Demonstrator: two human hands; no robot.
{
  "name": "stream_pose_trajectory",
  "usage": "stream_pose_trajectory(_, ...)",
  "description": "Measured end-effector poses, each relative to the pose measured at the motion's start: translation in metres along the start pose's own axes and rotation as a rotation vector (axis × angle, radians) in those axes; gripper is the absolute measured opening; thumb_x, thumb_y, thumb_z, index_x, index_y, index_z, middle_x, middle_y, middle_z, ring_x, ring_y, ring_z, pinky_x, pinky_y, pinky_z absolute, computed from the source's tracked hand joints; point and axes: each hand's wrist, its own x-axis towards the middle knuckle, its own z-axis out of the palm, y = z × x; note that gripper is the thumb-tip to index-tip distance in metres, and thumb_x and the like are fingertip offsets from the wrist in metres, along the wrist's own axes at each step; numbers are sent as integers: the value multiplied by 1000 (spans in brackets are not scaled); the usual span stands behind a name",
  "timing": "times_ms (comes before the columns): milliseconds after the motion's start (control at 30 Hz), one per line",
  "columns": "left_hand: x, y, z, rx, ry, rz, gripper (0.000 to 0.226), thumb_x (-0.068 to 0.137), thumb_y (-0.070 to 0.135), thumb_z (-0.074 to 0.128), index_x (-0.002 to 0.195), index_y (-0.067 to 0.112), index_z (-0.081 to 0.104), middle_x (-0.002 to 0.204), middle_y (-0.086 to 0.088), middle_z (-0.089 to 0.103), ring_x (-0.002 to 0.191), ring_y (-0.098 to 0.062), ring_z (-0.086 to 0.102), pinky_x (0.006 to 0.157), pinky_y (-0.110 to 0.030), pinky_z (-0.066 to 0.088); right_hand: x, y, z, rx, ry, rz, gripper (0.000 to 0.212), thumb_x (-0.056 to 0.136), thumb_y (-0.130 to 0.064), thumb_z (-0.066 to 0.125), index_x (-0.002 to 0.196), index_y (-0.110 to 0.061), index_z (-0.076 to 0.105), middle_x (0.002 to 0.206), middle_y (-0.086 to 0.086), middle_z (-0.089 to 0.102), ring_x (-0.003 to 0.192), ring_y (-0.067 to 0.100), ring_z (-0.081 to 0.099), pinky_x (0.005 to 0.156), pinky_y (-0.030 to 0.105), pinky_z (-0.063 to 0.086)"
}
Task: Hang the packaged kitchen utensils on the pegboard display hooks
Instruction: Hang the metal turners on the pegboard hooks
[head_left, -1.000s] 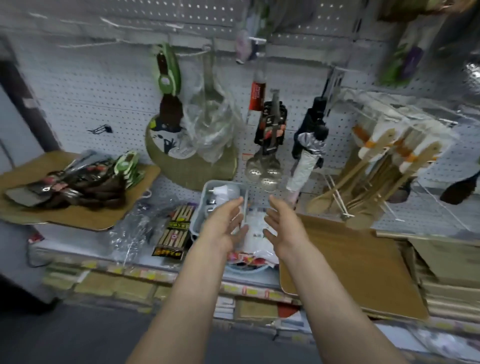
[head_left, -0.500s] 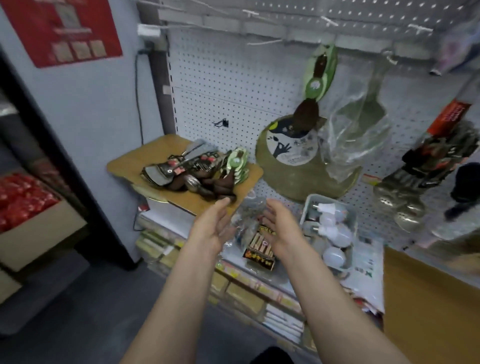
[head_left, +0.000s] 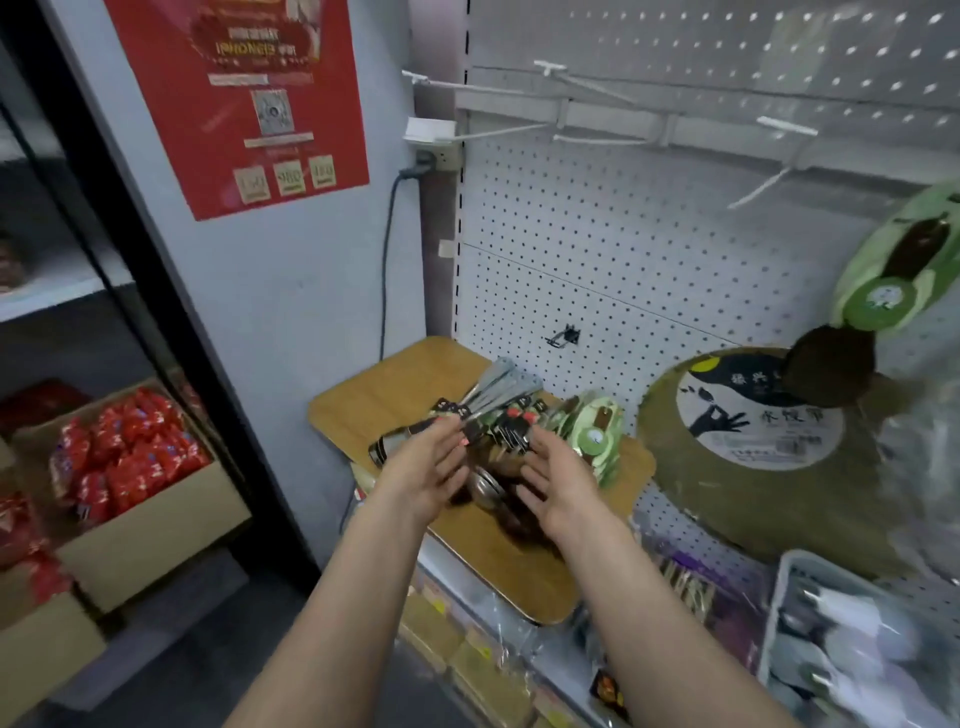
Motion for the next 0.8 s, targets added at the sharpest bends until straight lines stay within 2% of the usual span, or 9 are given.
stream_pose_trajectory(67, 25, 19, -1, 32, 2, 13, 17, 94, 28, 69, 108, 17, 67, 121, -1, 69, 111, -14, 63, 80, -28, 50, 23, -6, 19, 1, -15, 23, 45, 95, -36, 66, 133, -13, 60, 130, 7, 61, 113, 20, 57, 97, 39, 49)
stream_pose_trajectory(200, 68, 40, -7, 88, 15, 0, 14, 96, 26, 67, 105, 16, 63, 125, -5, 66, 118, -18, 61, 78, -28, 52, 63, -5, 47, -5, 16, 78, 45, 96, -35, 66, 134, -12, 59, 132, 8, 60, 116, 22, 56, 94, 39, 50)
stream_pose_trajectory(300, 100, 48, -11, 161, 6, -16, 20, 96, 24, 67, 109, 11, 61, 117, -4, 66, 118, -21, 60, 91, -33, 52, 86, -2, 63, 24, 45, 113, 45, 97, -32, 65, 136, -10, 58, 135, 9, 59, 121, 24, 55, 100, 41, 48)
stream_pose_trajectory(400, 138, 58, -10, 227, -32, -38, 12, 97, 24, 66, 101, 13, 60, 108, -2, 65, 110, -20, 59, 94, -34, 51, 110, -1, 77, 53, 71, 141, 45, 98, -31, 63, 138, -10, 57, 139, 9, 57, 129, 26, 53, 97, 38, 47)
stream_pose_trajectory(500, 177, 65, -7, 309, -77, -70, 8, 97, 24, 65, 99, 18, 60, 109, -1, 67, 101, -13, 60, 99, -36, 46, 135, 1, 87, 74, 133, 151, 46, 97, -31, 65, 137, -10, 57, 136, 9, 58, 120, 24, 54, 92, 37, 47)
stream_pose_trajectory(567, 199, 69, -1, 356, -119, -115, 6, 99, 23, 62, 96, 19, 61, 102, 0, 67, 93, -11, 60, 94, -36, 46, 146, 2, 93, 89, 182, 163, 43, 97, -32, 65, 134, -10, 58, 129, 9, 59, 115, 23, 54, 93, 38, 48)
stream_pose_trajectory(667, 228, 76, 4, 410, -177, -165, 9, 98, 24, 64, 93, 17, 63, 98, 0, 70, 89, -13, 61, 77, -32, 46, 163, 6, 104, 104, 238, 186, 43, 97, -33, 64, 133, -9, 58, 126, 9, 59, 119, 25, 55, 90, 38, 47)
stream_pose_trajectory(733, 248, 81, 6, 458, -220, -170, 11, 97, 25, 65, 94, 15, 64, 99, -2, 71, 89, -13, 62, 76, -28, 47, 174, 10, 111, 117, 271, 200, 43, 97, -32, 64, 133, -9, 57, 127, 10, 60, 120, 26, 56, 87, 38, 48)
stream_pose_trajectory(800, 265, 84, 7, 519, -249, -172, 12, 97, 26, 65, 96, 14, 65, 97, -3, 70, 89, -14, 63, 74, -26, 48, 183, 13, 116, 126, 312, 208, 41, 95, -33, 66, 129, -10, 58, 122, 10, 62, 113, 26, 59, 80, 36, 51)
